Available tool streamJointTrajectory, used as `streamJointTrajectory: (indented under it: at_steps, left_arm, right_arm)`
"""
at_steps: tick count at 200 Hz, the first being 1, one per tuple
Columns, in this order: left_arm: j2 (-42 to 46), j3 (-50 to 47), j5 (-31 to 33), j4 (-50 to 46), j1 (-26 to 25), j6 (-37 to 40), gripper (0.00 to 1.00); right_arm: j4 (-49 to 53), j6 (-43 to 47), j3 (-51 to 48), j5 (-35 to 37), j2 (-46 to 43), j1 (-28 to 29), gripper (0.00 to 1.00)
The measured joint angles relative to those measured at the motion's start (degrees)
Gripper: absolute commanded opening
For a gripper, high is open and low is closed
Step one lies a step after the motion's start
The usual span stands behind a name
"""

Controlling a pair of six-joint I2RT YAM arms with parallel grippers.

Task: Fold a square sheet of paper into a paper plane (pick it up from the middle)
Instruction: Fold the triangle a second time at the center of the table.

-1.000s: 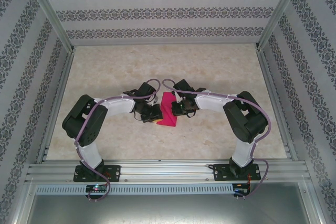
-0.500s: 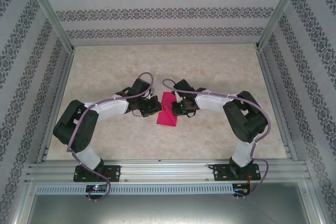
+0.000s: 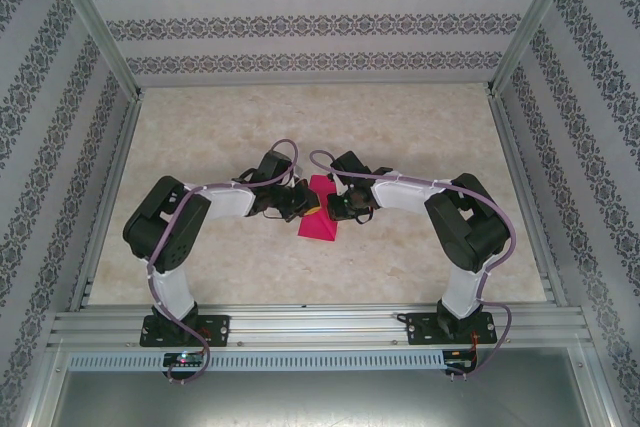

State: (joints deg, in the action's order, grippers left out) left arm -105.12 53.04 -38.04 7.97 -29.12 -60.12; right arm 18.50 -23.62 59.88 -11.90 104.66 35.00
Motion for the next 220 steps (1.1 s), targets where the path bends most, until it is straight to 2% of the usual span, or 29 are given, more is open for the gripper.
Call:
streamJointTrajectory:
  at_steps: [103,152,181,204,220]
  left_arm:
    - [-3.8,0.1,0.1,-0.6,0.0,-0.4,0.04]
    - [-3.8,0.1,0.1,-0.6,0.0,-0.4,0.03]
    - [-3.8,0.1,0.1,-0.6,0.0,-0.4,0.03]
    - [-3.8,0.1,0.1,-0.6,0.0,-0.4,0.03]
    - [-3.8,0.1,0.1,-0.6,0.0,-0.3,0.03]
  right_arm:
    - [0.0,0.0,0.0,-0.2,0.0,0.0,0.17]
    - [0.1,-1.0,0.3,-1.0,-0.9,0.0,0.41]
    - [-0.2,-3.2,-2.2,-0.2,-8.1,-1.4,0.45]
    - [-2.3,-6.5,-5.9,-0.5,-15.8,-2.1,0.41]
    - [-6.4,-10.1,-9.3,-3.5,-18.9,-1.9,0.23]
